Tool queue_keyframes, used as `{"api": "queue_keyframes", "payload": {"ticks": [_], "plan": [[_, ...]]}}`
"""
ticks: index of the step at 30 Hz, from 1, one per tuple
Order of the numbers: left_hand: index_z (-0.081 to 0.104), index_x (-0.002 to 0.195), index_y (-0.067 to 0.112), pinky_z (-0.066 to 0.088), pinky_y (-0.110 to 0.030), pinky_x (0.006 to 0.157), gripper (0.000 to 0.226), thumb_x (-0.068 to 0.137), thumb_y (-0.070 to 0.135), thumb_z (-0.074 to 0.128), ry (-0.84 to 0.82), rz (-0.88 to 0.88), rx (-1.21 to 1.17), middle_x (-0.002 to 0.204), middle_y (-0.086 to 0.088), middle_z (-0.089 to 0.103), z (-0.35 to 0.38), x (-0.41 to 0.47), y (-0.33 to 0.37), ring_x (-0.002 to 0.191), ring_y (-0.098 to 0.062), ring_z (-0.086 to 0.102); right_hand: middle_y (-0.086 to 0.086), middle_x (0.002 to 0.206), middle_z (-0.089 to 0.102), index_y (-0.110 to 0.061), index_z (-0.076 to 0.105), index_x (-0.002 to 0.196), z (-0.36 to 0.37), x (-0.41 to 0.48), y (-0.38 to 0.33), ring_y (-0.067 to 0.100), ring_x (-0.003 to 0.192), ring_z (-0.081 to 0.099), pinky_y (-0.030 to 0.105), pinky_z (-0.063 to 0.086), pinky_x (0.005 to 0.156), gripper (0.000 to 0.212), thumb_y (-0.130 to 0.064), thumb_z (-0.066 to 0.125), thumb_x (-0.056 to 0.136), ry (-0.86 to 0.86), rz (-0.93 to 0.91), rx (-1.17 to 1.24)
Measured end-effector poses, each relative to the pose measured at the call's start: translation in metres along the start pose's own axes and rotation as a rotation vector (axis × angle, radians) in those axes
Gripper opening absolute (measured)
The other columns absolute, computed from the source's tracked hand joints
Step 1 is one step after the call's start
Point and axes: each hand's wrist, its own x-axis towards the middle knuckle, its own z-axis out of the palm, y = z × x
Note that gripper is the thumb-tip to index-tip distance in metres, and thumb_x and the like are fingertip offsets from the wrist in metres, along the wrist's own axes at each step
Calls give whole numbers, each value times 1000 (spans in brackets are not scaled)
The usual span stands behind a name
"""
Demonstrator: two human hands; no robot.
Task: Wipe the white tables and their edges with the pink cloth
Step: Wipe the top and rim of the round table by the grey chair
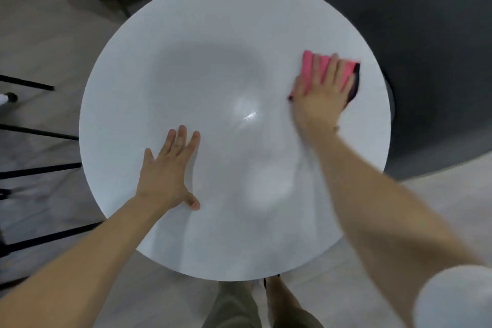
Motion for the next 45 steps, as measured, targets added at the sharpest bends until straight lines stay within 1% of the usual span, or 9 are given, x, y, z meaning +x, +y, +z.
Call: {"api": "queue_keyframes", "payload": {"ticks": [8, 14, 17, 22, 24, 29, 36, 41, 45], "plan": [[-36, 162, 37, 11, -68, 131, 179, 48, 72, 98, -6, 16, -60, 172, 5, -41, -4, -4, 0, 162, -18, -30, 4, 180, 16, -26, 29, 170, -5, -84, -36, 25, 168, 6, 53, 10, 135, 64, -52, 43, 114, -390, -1206, 26], [3, 173, 35, 26, -49, 131, 148, 62, 70, 94, 90, 47, -254, 181, 9, 5, -24, -1, -9, 167, -16, 10, 12, 180, 14, -30, 18, 173, 5, 14, -27, 29, 168, 6, 58, 4, 134, 67, -58, 19, 113, -49, -73, -27], [32, 167, 33, 46, -42, 115, 125, 65, 56, 99, 175, 27, -366, 163, 2, 46, -60, 25, -24, 146, -23, 49, 20, 174, 29, -21, 34, 169, 30, -57, -110, 41, 165, 15, 64, 6, 132, 66, -46, 41, 108, -133, -471, 70], [18, 170, 31, 41, -47, 120, 141, 60, 45, 104, -13, 123, -158, 172, -6, 12, -110, 83, -18, 159, -31, 17, 5, 179, 19, -24, 32, 170, 11, -107, -100, 26, 168, 5, 56, 10, 134, 64, -53, 43, 113, -338, -1080, 81], [25, 169, 30, 40, -48, 122, 130, 66, 45, 102, 3, 128, -206, 172, -6, 19, -128, 106, -16, 158, -31, 23, 2, 179, 20, -29, 30, 170, 2, -63, -52, 24, 168, 7, 56, 12, 134, 65, -54, 43, 112, -291, -956, 42], [20, 172, 34, 34, -49, 127, 123, 77, 36, 98, 104, 103, -190, 180, -2, 13, -158, 138, -26, 164, -28, 18, 11, 180, 15, -30, 16, 173, 0, 45, -10, 29, 168, 5, 62, 8, 131, 67, -54, 23, 112, -28, 154, -85], [-9, 171, 43, 12, -64, 132, 154, 65, 41, 104, 43, -5, 4, 181, -8, -9, -189, 183, -22, 168, -33, -3, 6, 179, 20, -26, 28, 171, 24, 6, -133, 27, 168, 4, 57, 11, 133, 62, -51, 36, 114, -210, -707, 75], [-15, 166, 50, 17, -74, 127, 164, 55, 53, 106, 12, 75, -25, 179, -7, -19, -206, 214, 27, 166, -39, -11, 1, 182, 8, -31, 18, 173, -19, 12, 8, 20, 168, -2, 59, 12, 133, 65, -50, 38, 115, -121, -15, 7], [-17, 166, 47, 24, -73, 126, 166, 54, 52, 106, 26, 73, 0, 177, -10, -24, -192, 222, 36, 165, -44, -14, 21, 180, 1, -19, 12, 174, 2, 72, -32, 37, 167, -4, 66, 4, 131, 68, -51, 19, 114, -57, 222, -94]]}}
